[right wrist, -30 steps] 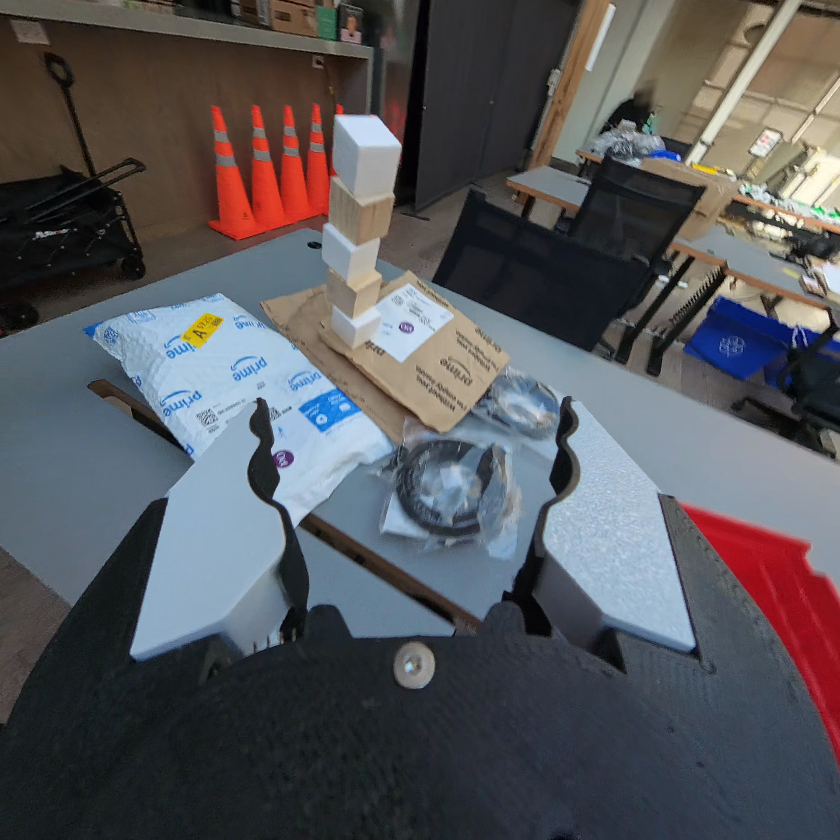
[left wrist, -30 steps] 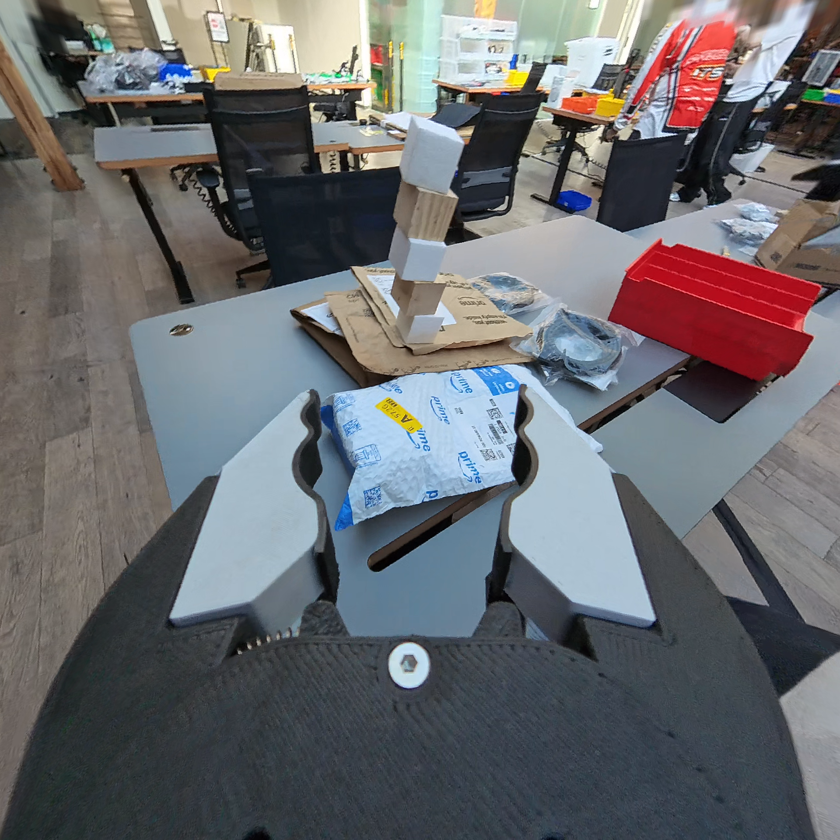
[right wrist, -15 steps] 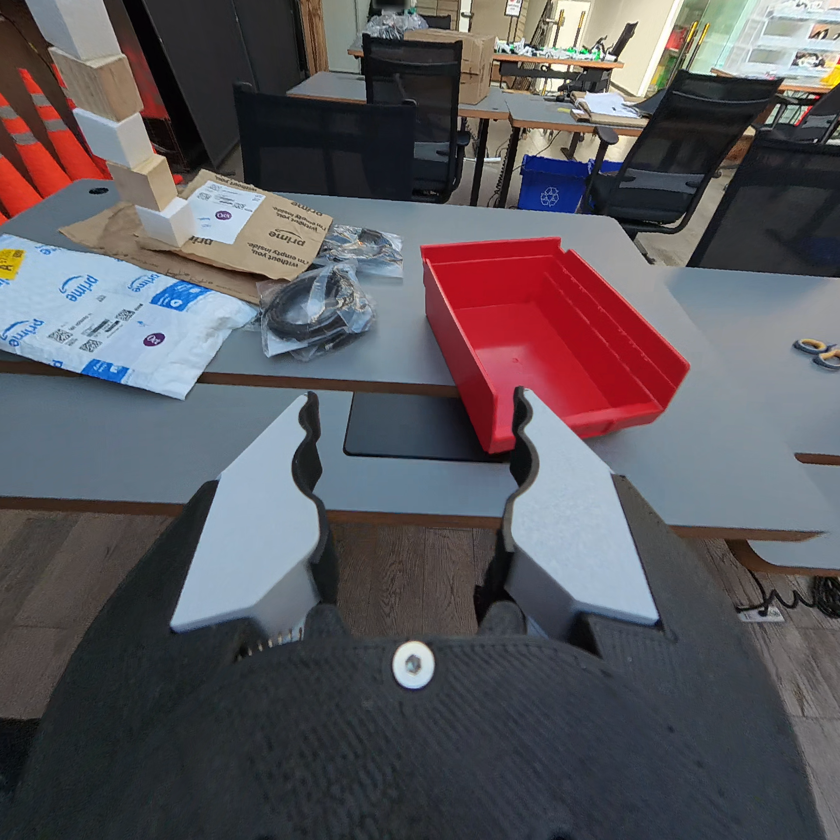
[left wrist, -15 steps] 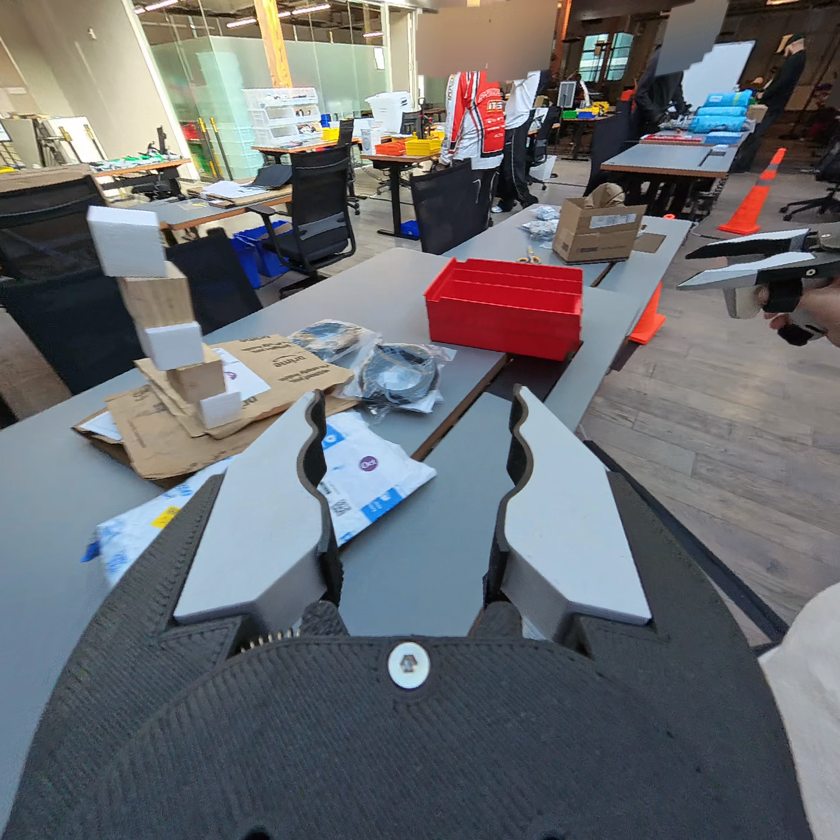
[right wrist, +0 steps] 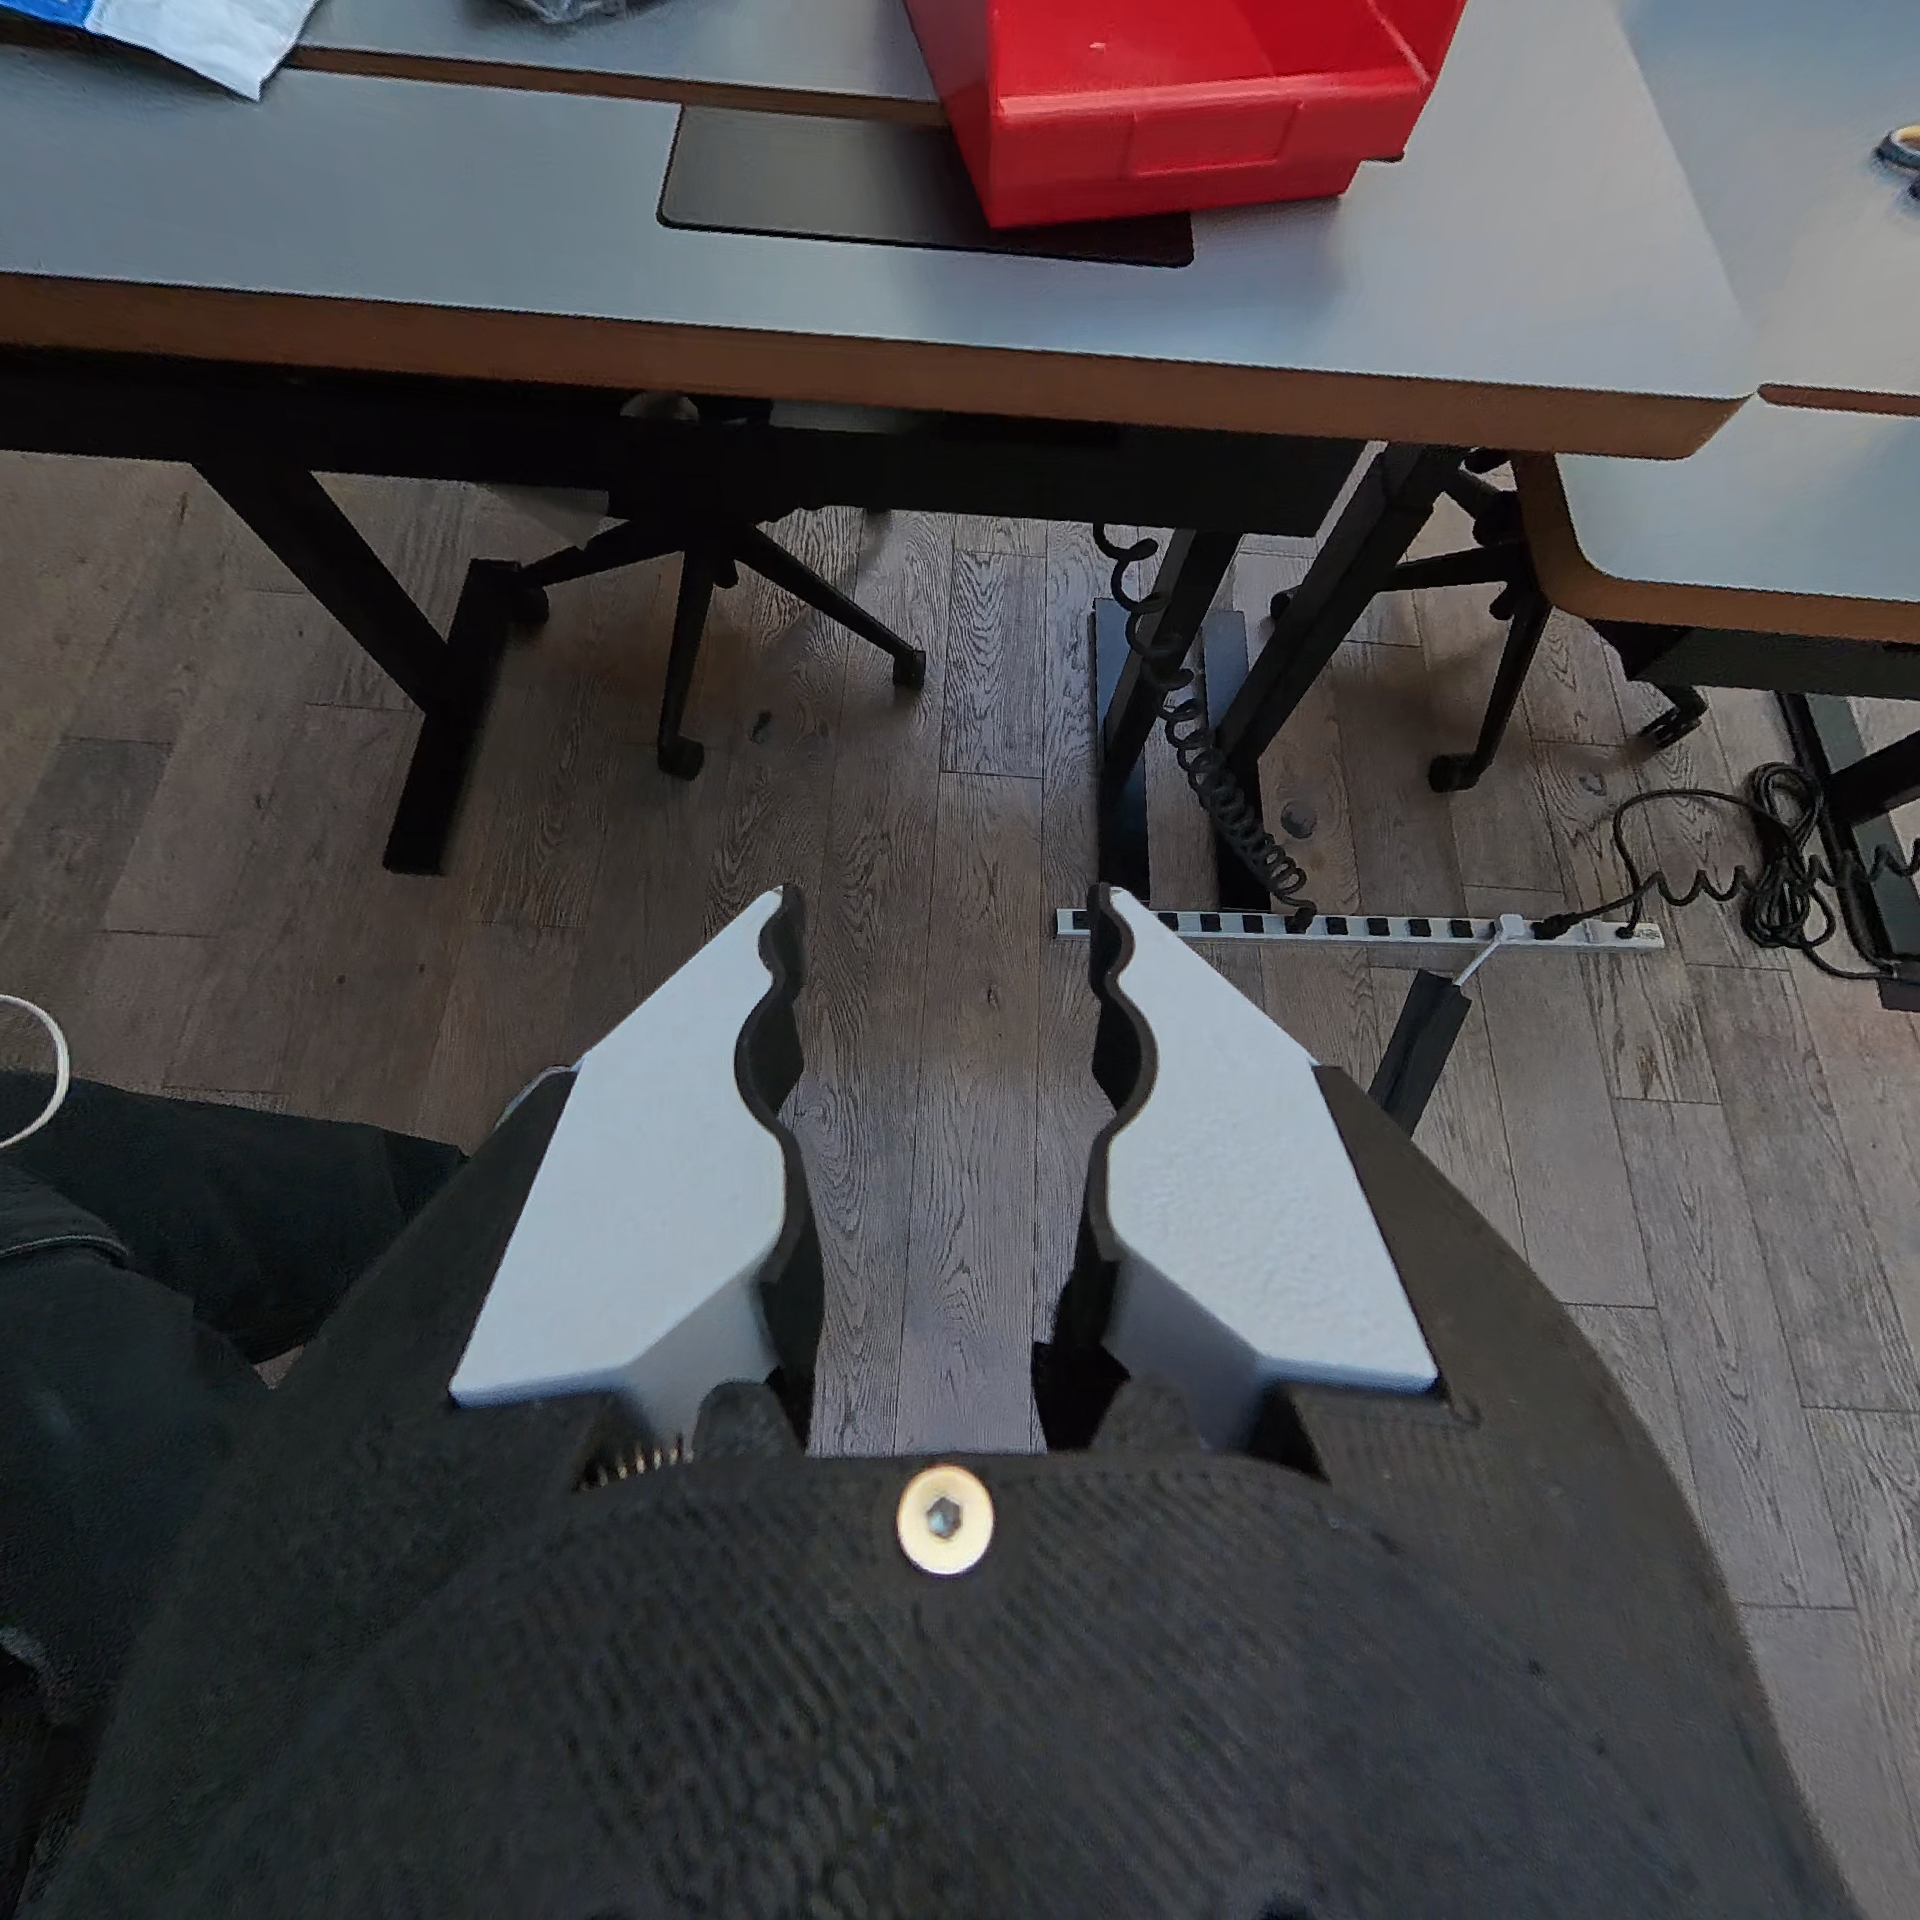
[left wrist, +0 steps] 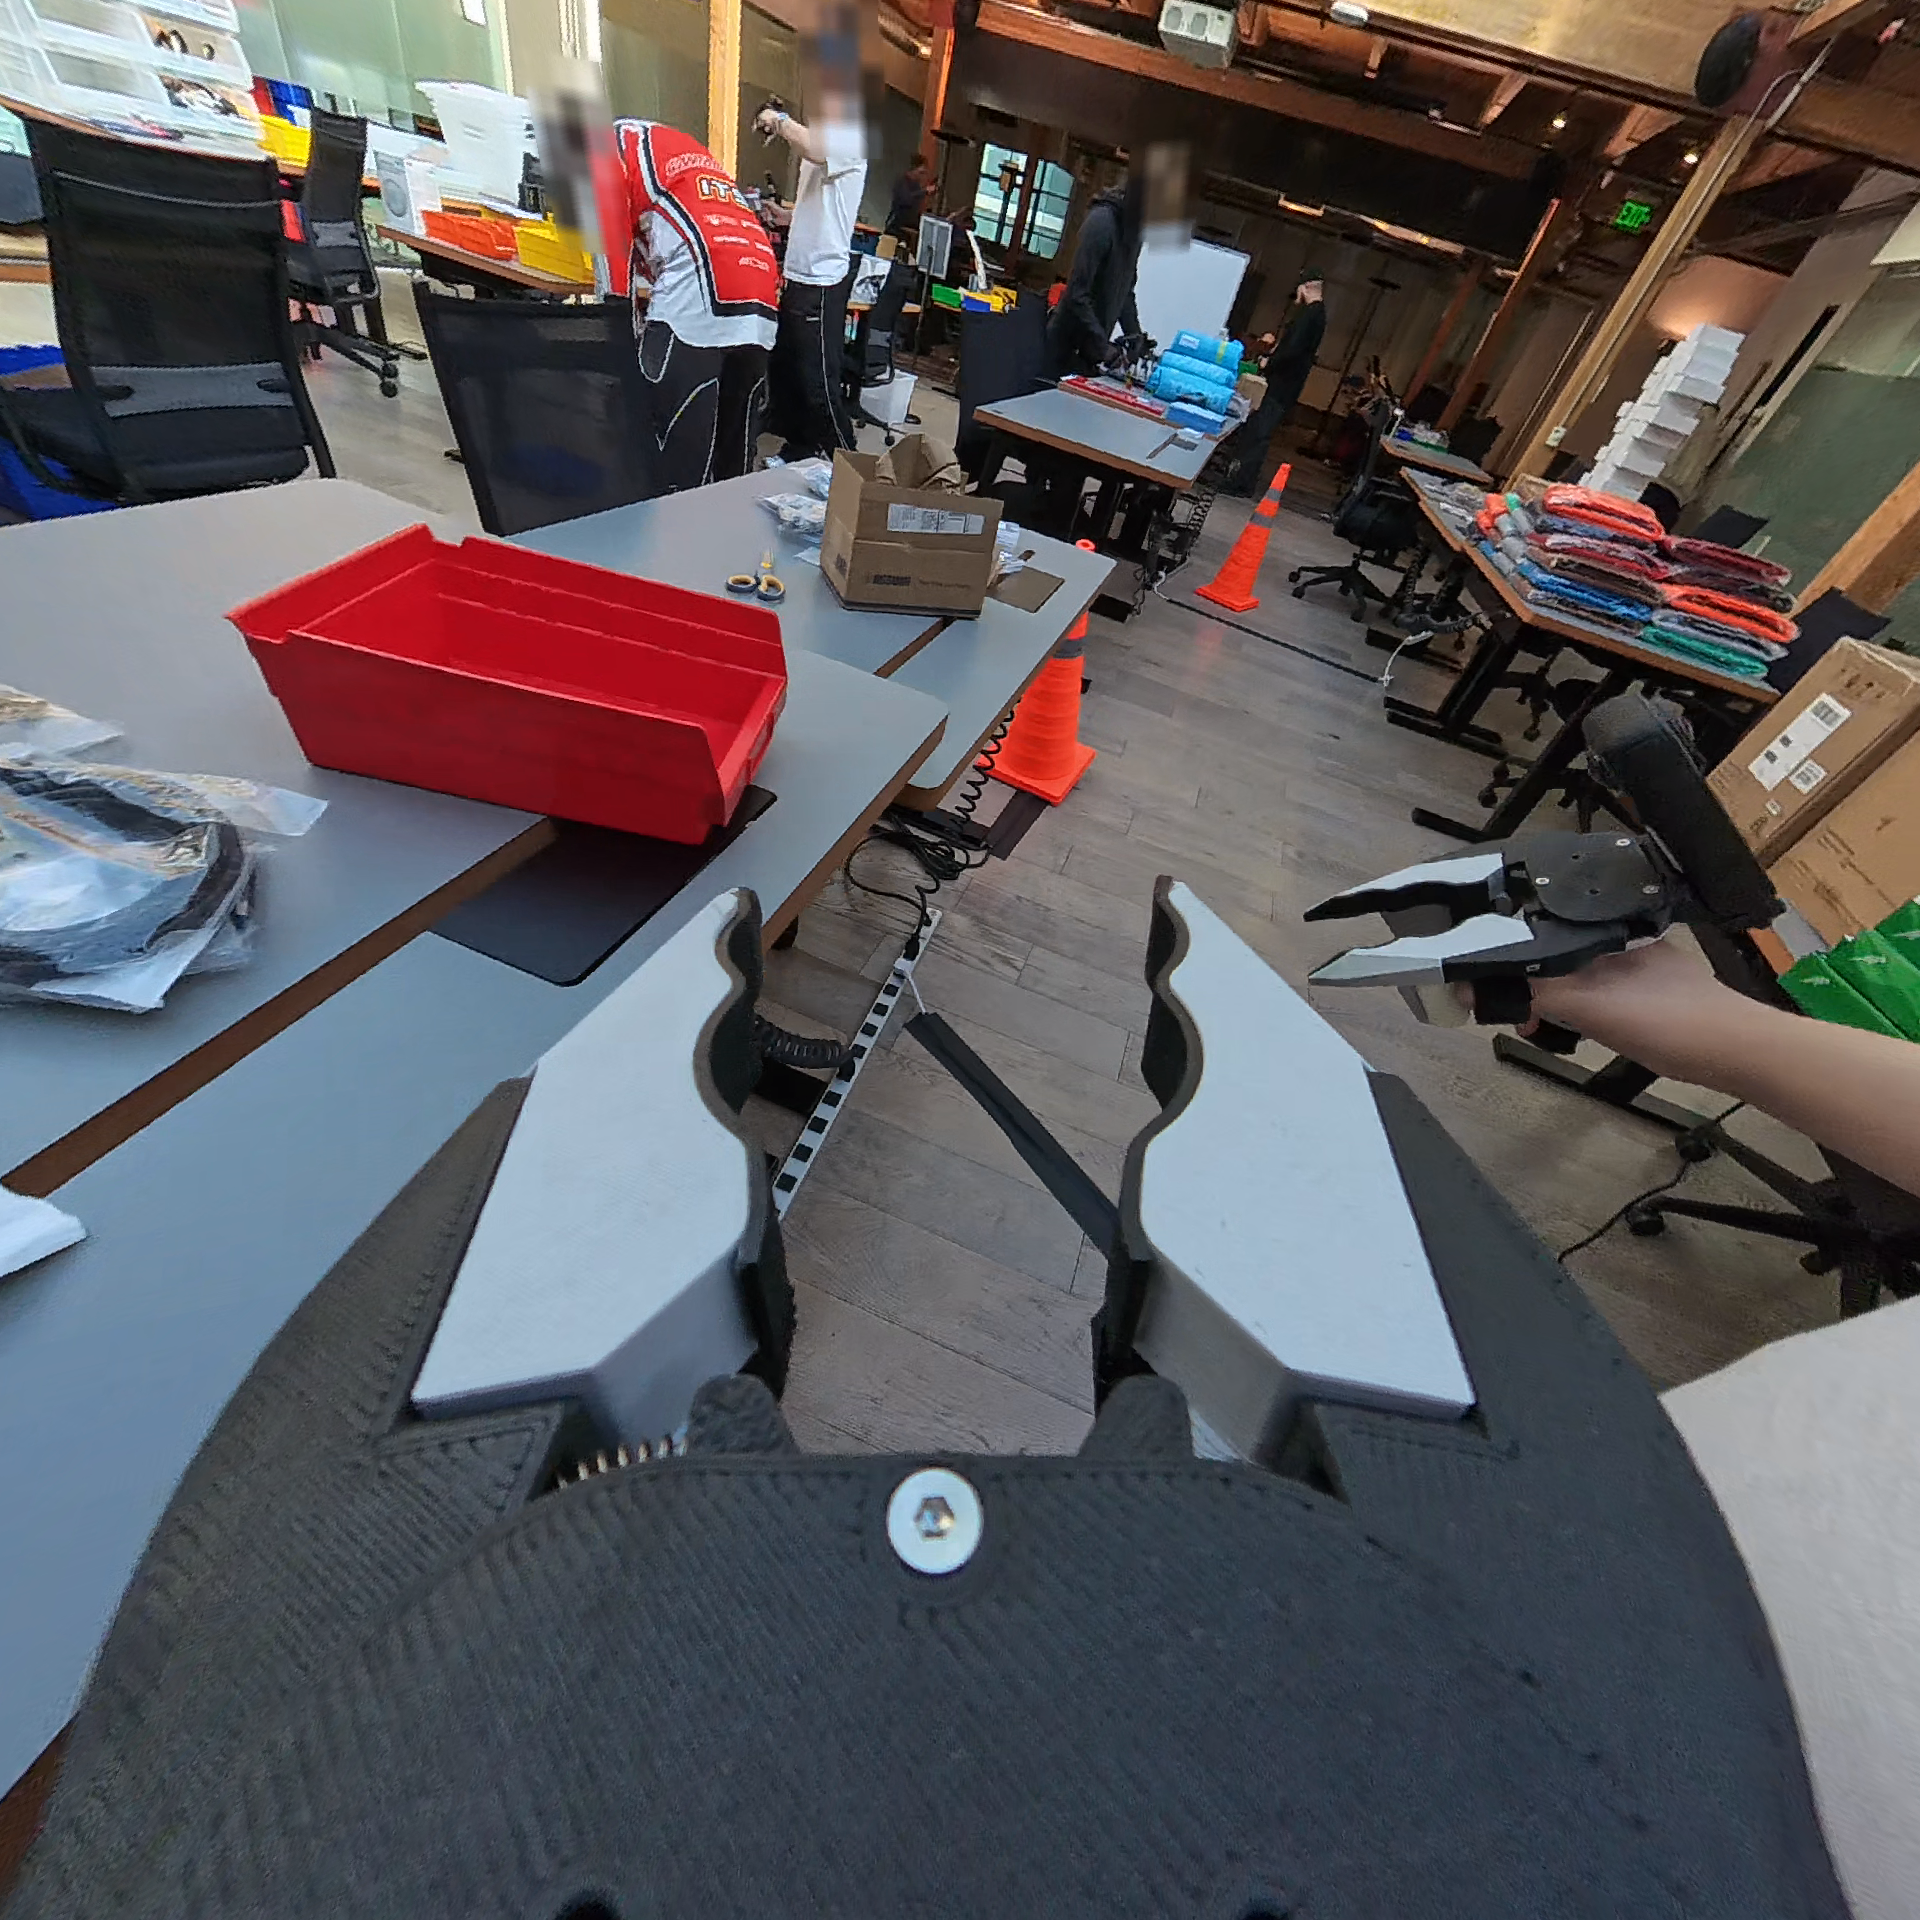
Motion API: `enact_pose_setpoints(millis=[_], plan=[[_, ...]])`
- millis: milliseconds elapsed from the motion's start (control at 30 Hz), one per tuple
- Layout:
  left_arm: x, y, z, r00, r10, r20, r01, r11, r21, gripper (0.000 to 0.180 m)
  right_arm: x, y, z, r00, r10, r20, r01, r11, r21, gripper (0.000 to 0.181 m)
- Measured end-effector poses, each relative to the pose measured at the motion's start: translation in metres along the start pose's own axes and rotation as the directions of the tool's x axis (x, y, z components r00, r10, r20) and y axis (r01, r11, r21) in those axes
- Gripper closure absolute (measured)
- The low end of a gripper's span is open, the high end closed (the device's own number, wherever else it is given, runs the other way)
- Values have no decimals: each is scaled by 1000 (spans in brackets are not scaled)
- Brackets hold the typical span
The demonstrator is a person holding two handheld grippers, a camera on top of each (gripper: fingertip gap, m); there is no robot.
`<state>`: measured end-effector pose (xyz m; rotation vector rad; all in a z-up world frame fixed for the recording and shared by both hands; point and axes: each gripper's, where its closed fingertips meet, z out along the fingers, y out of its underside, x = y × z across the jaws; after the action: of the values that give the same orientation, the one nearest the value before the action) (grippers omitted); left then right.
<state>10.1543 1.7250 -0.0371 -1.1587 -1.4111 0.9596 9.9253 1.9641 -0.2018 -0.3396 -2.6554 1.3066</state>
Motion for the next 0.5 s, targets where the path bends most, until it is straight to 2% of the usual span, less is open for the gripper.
enact_pose_setpoints(millis=[200,367,500], plan=[[8,13,2,1000,10,27,-8,997,-76,107,0,-37,62,991,39,124,-44,998,36,112],[-11,14,-20,991,23,133,-12,996,-83,111,-16,-144,163,982,-63,176,37,989,143,120],[-36,24,-32,981,49,187,-24,990,-137,111,-9,-215,244,983,-80,166,48,980,191,123]])
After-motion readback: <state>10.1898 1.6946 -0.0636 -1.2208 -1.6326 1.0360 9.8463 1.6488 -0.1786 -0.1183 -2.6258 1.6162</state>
